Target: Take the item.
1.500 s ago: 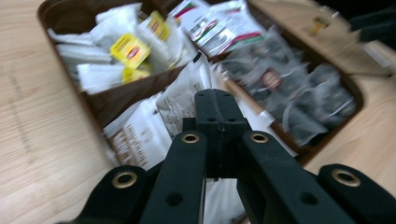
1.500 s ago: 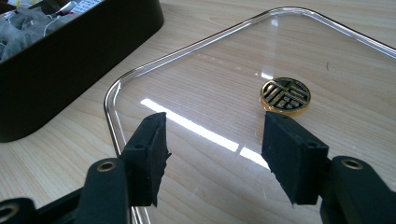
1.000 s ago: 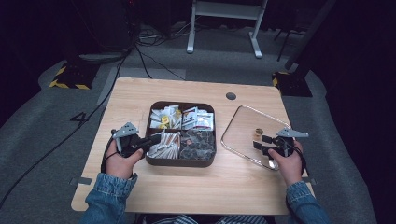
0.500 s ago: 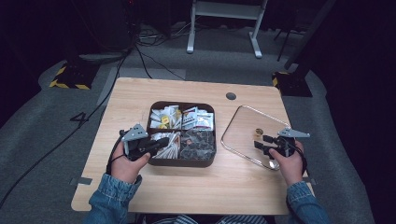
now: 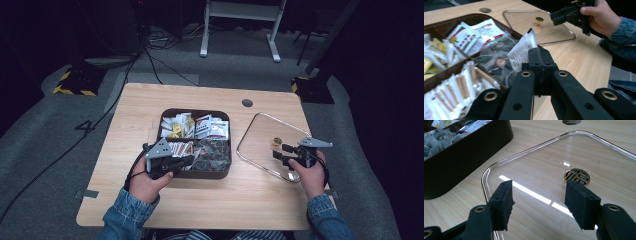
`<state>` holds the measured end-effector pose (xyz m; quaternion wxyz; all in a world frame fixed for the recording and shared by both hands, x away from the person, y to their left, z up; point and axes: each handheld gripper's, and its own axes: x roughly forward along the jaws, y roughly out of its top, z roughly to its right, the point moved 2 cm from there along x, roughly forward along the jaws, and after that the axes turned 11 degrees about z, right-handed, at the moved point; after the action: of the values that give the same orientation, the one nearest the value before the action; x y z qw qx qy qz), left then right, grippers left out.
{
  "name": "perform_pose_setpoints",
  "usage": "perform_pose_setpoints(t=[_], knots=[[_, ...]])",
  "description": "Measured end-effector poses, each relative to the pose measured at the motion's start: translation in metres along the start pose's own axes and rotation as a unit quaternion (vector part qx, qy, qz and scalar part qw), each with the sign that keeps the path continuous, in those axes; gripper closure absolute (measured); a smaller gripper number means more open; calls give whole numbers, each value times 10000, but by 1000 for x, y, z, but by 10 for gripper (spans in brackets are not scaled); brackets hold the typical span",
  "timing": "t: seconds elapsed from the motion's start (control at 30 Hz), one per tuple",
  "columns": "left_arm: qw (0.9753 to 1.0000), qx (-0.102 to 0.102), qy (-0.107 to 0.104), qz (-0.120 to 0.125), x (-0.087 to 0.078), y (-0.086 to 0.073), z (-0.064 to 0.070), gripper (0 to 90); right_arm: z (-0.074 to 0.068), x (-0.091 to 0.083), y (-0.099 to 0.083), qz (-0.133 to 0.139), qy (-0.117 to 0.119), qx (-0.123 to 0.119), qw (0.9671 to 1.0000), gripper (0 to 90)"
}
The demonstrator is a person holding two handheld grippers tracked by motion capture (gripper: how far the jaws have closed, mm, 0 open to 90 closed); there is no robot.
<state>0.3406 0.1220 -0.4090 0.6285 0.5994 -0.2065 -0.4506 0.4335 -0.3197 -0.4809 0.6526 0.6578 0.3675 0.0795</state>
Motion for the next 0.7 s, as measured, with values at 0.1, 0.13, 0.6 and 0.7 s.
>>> perform_pose_setpoints(t=[0.1,0.13,0.6,0.7], knots=[[9999,26,-122,-43,4,0,6,899,0,0,0,-1,6,2,10000,400],[9999,32,-148,-61,5,0,8,899,0,0,0,7,9,3,10000,400],[9987,61,-444,-238,24,-12,30,899,2,-2,-1,41,-9,49,10000,400],[9983,50,-490,-325,29,-17,33,899,3,-2,-2,39,-8,63,10000,400]])
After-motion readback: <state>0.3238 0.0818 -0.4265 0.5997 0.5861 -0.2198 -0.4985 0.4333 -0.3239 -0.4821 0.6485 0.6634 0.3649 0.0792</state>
